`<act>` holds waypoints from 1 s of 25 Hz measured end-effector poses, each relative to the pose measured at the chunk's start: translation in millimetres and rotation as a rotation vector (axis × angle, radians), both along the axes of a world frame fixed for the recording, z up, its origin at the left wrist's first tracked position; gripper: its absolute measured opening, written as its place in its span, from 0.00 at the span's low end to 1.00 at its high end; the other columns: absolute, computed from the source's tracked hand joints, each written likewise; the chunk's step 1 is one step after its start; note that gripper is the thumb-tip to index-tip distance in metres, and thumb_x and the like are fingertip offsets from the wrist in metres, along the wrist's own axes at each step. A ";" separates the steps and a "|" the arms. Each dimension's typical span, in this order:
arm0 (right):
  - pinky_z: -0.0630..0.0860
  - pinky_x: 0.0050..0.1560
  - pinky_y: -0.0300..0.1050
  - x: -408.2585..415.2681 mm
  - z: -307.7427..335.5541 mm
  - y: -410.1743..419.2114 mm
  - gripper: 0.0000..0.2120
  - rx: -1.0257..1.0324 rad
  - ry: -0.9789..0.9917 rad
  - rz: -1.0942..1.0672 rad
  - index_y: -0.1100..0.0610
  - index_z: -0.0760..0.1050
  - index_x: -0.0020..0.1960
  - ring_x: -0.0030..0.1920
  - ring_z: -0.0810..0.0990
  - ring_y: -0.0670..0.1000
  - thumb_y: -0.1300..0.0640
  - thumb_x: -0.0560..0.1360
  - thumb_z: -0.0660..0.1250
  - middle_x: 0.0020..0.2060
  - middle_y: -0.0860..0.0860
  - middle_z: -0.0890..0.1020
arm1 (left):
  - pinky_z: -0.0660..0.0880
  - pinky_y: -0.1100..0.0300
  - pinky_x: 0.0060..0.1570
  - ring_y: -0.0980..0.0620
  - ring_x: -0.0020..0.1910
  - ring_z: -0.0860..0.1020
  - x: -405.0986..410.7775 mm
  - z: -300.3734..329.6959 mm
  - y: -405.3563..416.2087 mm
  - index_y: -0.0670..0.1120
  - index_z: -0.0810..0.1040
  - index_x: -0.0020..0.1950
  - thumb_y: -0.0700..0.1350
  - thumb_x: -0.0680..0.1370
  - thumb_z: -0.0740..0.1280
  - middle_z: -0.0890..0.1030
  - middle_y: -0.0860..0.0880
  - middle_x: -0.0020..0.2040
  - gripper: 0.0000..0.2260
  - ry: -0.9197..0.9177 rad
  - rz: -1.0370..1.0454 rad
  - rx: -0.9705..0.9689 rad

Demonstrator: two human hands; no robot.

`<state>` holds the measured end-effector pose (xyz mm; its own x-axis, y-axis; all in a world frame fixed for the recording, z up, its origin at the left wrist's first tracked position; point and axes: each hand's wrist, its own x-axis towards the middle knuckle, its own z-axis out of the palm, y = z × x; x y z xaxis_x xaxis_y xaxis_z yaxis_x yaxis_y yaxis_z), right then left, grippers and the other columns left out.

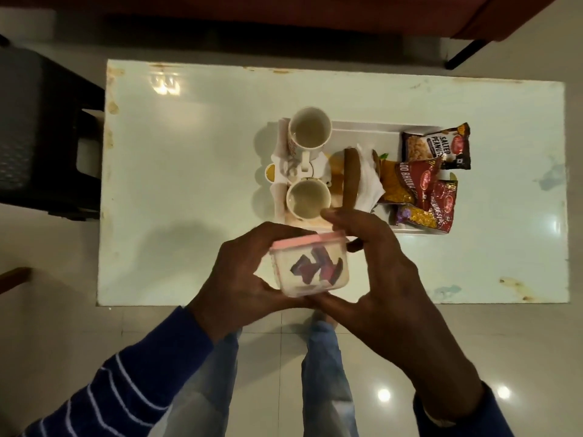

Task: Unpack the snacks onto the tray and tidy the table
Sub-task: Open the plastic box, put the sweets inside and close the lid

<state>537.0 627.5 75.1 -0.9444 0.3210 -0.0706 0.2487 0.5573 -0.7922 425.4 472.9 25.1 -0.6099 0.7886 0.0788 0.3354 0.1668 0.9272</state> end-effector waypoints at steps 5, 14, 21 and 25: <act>0.69 0.64 0.31 14.9 -17.8 14.3 0.39 -0.323 -0.032 -0.084 0.48 0.69 0.68 0.66 0.73 0.38 0.48 0.61 0.80 0.65 0.40 0.74 | 0.77 0.72 0.45 0.66 0.45 0.79 -0.8 17.3 5.7 0.70 0.75 0.52 0.66 0.62 0.76 0.80 0.69 0.47 0.21 -0.449 0.023 0.121; 0.74 0.55 0.41 27.1 -19.9 18.7 0.30 0.144 -0.014 0.047 0.59 0.79 0.63 0.55 0.75 0.48 0.42 0.68 0.73 0.54 0.53 0.83 | 0.71 0.66 0.65 0.58 0.69 0.72 -4.5 6.2 12.9 0.49 0.66 0.71 0.50 0.60 0.83 0.70 0.65 0.69 0.44 -0.075 -0.104 -0.110; 0.71 0.62 0.29 38.8 -13.0 47.2 0.39 -0.175 0.036 -0.130 0.48 0.68 0.69 0.64 0.75 0.39 0.39 0.62 0.77 0.64 0.38 0.75 | 0.78 0.68 0.51 0.64 0.56 0.80 -3.3 14.7 27.2 0.50 0.74 0.59 0.41 0.59 0.83 0.81 0.70 0.53 0.32 -0.321 -0.118 -0.114; 0.72 0.60 0.29 51.1 -16.8 50.6 0.31 -0.266 0.067 -0.234 0.47 0.71 0.63 0.61 0.77 0.38 0.44 0.64 0.76 0.58 0.38 0.78 | 0.77 0.67 0.53 0.62 0.55 0.80 3.2 15.2 45.8 0.48 0.74 0.60 0.62 0.61 0.77 0.81 0.66 0.53 0.33 -0.387 -0.116 -0.066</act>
<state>588.1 678.1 58.2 -0.8527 0.5080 -0.1216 0.2882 0.2633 -0.9207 428.5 518.7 40.3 -0.4915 0.8494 -0.1921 -0.0165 0.2115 0.9772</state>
